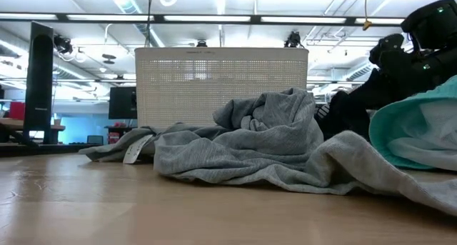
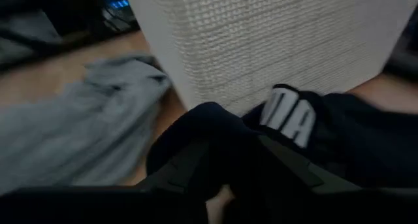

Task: Sort clothes
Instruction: Put the gray sock into the white laundry bin

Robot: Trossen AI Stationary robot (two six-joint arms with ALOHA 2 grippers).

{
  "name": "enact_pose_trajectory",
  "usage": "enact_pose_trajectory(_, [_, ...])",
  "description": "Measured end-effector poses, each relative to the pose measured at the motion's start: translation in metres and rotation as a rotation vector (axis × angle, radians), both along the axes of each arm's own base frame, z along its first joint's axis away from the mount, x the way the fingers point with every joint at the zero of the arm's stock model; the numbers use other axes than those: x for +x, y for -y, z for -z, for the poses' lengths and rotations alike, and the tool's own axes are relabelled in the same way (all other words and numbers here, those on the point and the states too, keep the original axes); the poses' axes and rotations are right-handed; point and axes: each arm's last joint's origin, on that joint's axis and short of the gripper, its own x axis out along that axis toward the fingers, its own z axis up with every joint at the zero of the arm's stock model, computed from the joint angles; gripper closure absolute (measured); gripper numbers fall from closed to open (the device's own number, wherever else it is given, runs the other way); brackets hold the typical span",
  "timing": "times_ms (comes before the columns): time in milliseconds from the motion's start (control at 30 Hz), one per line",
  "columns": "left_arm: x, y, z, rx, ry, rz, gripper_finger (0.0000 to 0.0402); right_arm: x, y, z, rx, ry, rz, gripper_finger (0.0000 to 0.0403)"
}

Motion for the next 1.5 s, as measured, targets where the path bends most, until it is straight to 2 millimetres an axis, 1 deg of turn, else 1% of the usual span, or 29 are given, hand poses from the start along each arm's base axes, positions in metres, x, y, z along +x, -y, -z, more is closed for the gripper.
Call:
enact_pose_trajectory(67, [-0.002,0.008,0.016,-0.007,-0.015,-0.007,0.0275,0.000,-0.001,0.000,0.078,0.031,-0.012,0.0273])
enact_pose_trajectory(133, [-0.004,0.014,0.034,-0.013,-0.028,-0.028,0.0275,0.001,-0.001,-0.001,0.113,0.051,-0.011,0.0273])
enact_pose_trajectory(233, [-0.006,0.019,0.063,-0.038,-0.028,-0.046,0.0275,0.001,-0.002,-0.003,0.114,0.068,-0.033,0.0273])
enact_pose_trajectory(367, [-0.007,0.021,0.101,-0.073,-0.007,-0.059,0.0275,0.004,-0.006,-0.009,0.067,0.100,-0.165,0.0273])
enact_pose_trajectory(433, [-0.008,0.020,0.117,-0.099,0.015,-0.066,0.0275,0.006,-0.009,-0.018,0.072,0.117,-0.225,0.0273])
enact_pose_trajectory(500, [-0.010,0.019,0.132,-0.119,0.032,-0.071,0.0275,0.010,-0.014,-0.034,0.075,0.127,-0.282,0.0273])
enact_pose_trajectory(600, [-0.014,0.016,0.149,-0.142,0.039,-0.084,0.0275,0.016,-0.026,-0.057,0.085,0.062,-0.369,0.0277])
enact_pose_trajectory(667, [-0.016,0.014,0.157,-0.155,0.037,-0.096,0.0275,0.022,-0.037,-0.074,0.084,0.015,-0.423,0.0282])
enact_pose_trajectory(800, [-0.020,0.012,0.166,-0.154,0.031,-0.114,0.0275,0.042,-0.065,-0.093,0.073,-0.102,-0.508,0.0291])
enact_pose_trajectory(900, [-0.020,0.011,0.166,-0.140,0.032,-0.124,0.0275,0.058,-0.089,-0.093,0.033,-0.265,-0.549,0.0298])
enact_pose_trajectory(1000, [-0.019,0.010,0.166,-0.120,0.039,-0.132,0.0275,0.074,-0.111,-0.093,0.026,-0.374,-0.557,0.0306])
enact_pose_trajectory(1100, [-0.017,0.006,0.166,-0.095,0.039,-0.145,0.0275,0.092,-0.133,-0.086,0.032,-0.455,-0.574,0.0312])
enact_pose_trajectory(1233, [-0.015,0.002,0.166,-0.075,0.027,-0.142,0.0275,0.117,-0.161,-0.081,0.008,-0.513,-0.607,0.0317])
enact_pose_trajectory(1400, [-0.014,0.001,0.166,-0.079,0.021,-0.140,0.0275,0.149,-0.189,-0.069,-0.044,-0.583,-0.640,0.0316])
enact_pose_trajectory(1500, [-0.014,0.001,0.166,-0.070,0.019,-0.132,0.0275,0.167,-0.203,-0.059,-0.097,-0.643,-0.668,0.0316])
